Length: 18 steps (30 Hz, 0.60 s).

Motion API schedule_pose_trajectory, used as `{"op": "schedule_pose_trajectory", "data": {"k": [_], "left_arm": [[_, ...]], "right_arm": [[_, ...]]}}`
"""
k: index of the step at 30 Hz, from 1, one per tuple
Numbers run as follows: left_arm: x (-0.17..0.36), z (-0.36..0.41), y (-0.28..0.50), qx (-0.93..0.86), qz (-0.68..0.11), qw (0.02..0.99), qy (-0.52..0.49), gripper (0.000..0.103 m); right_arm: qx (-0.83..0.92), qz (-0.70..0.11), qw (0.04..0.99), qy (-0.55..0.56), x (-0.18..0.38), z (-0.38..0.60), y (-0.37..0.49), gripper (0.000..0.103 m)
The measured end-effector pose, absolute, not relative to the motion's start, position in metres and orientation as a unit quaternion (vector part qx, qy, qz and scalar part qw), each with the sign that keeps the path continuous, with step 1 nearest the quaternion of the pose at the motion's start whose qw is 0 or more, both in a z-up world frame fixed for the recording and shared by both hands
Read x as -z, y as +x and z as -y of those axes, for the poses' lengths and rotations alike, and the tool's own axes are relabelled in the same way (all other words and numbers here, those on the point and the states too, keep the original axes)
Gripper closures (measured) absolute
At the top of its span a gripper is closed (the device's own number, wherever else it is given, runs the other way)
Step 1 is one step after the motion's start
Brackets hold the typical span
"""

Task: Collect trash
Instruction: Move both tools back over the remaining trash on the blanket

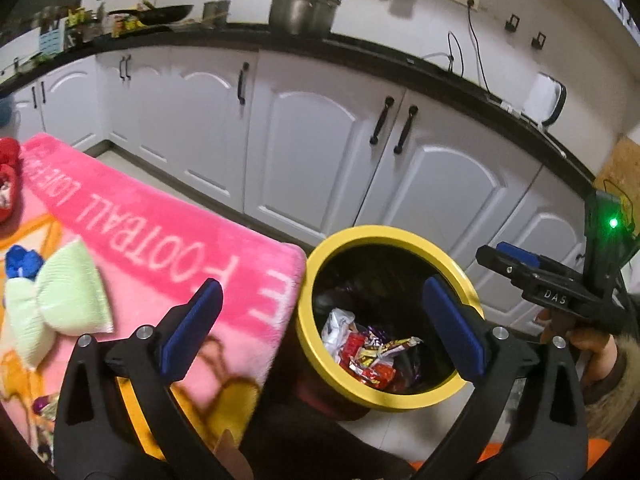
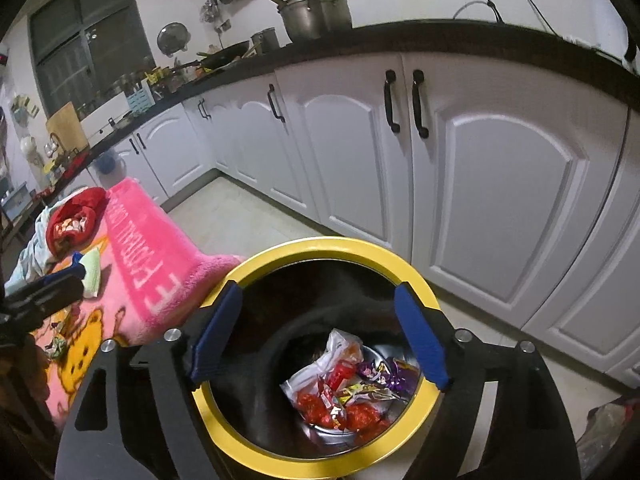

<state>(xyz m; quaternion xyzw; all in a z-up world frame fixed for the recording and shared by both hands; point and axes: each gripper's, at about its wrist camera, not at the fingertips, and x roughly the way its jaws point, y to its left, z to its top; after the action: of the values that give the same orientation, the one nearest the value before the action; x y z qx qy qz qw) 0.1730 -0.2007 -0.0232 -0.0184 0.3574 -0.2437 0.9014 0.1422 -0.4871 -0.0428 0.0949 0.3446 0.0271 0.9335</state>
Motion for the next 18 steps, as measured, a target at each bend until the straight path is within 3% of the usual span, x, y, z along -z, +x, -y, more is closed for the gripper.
{"op": "schedule_pose_trajectory", "data": {"k": [18], "left_arm": [[-0.009,0.115,0.137,0.174,-0.305,0.935,-0.052,0.011]], "right_arm": [[-0.082,-0.300,0.949,0.047,-0.016,0.403,0.143,0.018]]}}
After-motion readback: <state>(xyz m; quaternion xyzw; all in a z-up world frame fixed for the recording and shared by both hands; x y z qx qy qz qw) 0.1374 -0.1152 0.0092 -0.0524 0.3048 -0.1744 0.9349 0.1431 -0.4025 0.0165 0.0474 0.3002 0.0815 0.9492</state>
